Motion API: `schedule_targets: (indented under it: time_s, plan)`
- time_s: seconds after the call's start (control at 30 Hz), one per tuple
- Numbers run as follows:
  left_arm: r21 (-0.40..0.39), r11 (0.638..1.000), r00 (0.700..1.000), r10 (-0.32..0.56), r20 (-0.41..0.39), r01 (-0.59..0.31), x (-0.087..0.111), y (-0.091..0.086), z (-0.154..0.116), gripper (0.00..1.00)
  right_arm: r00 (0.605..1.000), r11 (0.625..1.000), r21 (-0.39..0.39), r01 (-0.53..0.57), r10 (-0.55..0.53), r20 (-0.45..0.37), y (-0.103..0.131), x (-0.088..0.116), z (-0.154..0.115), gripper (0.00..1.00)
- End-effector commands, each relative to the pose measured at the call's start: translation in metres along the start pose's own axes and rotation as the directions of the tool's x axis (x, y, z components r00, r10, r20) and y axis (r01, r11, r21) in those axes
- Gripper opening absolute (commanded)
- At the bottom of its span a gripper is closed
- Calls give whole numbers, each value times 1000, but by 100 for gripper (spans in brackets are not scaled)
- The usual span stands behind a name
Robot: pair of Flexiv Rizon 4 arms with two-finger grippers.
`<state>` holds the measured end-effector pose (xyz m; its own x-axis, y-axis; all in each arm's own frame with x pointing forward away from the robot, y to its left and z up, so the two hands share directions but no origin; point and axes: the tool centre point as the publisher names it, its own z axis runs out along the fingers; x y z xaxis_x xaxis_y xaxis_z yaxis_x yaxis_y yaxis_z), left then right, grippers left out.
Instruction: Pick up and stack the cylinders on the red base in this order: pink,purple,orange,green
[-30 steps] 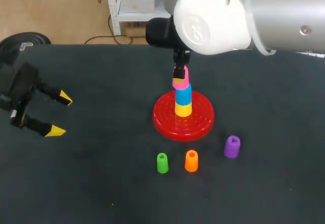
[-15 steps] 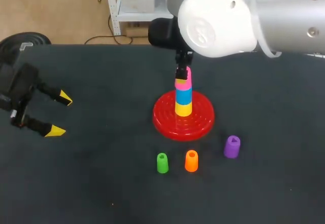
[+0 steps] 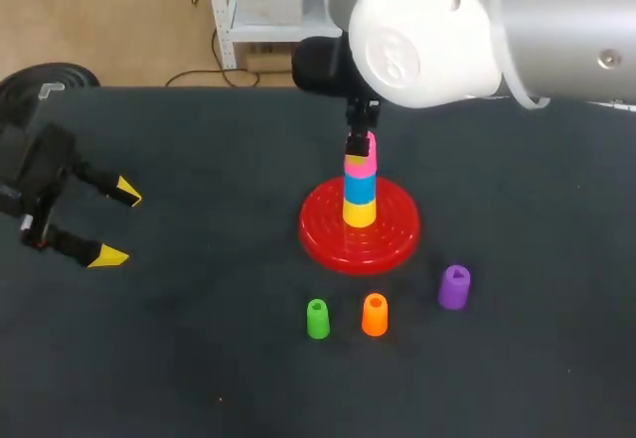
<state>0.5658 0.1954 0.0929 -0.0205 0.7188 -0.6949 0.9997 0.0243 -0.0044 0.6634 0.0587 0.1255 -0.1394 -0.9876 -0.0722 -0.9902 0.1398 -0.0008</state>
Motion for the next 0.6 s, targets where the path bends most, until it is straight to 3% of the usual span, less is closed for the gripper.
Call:
schedule_targets:
  time_s: [0.03, 0.6]
  plan:
    - [-1, 1000, 1000, 2, 3, -2, 1, 0, 0, 100, 1000, 1000, -8, 0, -1, -1, 0, -1, 5, 0]
    - [-1, 1000, 1000, 2, 3, -2, 1, 0, 0, 100, 1000, 999, -32, -8, 8, 11, 3, 1, 19, 0]
